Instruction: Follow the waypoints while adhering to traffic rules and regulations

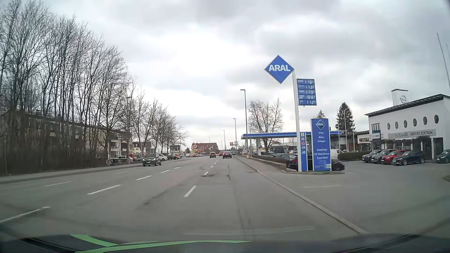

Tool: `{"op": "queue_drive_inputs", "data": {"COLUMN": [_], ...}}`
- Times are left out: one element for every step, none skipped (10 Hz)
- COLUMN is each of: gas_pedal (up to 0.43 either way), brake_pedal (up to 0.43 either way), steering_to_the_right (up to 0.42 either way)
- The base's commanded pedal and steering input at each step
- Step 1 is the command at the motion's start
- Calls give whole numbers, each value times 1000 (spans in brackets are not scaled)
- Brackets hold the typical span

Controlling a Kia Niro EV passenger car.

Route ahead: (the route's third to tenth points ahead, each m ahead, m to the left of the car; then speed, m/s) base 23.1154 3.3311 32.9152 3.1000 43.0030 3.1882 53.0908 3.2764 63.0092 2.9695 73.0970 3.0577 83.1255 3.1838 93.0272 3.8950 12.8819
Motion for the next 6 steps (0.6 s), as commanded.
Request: {"op": "queue_drive_inputs", "data": {"gas_pedal": [98, 98, 98, 98, 98, 98], "brake_pedal": [0, 0, 0, 0, 0, 0], "steering_to_the_right": [1, 1, 1, 1, 1, 1]}}
